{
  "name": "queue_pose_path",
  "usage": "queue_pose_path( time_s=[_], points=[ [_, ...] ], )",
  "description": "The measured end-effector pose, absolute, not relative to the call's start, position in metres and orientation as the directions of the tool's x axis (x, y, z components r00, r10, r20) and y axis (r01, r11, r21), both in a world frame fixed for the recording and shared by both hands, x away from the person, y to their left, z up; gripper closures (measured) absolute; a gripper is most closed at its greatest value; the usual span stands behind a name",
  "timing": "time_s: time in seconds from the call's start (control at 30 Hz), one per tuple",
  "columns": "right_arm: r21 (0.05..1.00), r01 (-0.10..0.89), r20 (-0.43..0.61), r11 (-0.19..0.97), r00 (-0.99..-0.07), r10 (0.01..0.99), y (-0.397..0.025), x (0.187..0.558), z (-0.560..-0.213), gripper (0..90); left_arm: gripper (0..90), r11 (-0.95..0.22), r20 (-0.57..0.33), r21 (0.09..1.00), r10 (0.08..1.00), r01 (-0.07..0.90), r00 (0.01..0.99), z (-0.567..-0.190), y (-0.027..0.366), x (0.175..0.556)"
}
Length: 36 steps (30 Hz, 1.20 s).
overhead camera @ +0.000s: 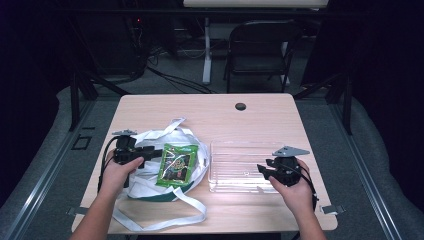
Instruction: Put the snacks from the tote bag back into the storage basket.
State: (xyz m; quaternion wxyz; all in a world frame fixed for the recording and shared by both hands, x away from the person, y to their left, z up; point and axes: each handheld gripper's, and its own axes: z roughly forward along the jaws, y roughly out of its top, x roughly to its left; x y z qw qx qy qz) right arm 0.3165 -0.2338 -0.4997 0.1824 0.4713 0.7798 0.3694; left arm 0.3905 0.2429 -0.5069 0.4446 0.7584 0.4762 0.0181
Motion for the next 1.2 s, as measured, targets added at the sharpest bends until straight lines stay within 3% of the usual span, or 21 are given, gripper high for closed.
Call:
queue_pose_path(
  time_s=[0.57,1.2],
  points=[
    [0.733,0.620,0.073,0.279,-0.480,0.874,-0.235,0.314,-0.499,57.5,43.3,-0.129,-0.455,0.655,0.720,0.745,0.524,-0.508,0.240,0.392],
    [0.722,0.627,0.058,0.293,-0.477,0.877,-0.236,0.308,-0.500,54.9,40.1,-0.185,-0.485,0.588,0.698,0.788,0.526,-0.525,0.226,0.403]
  ],
)
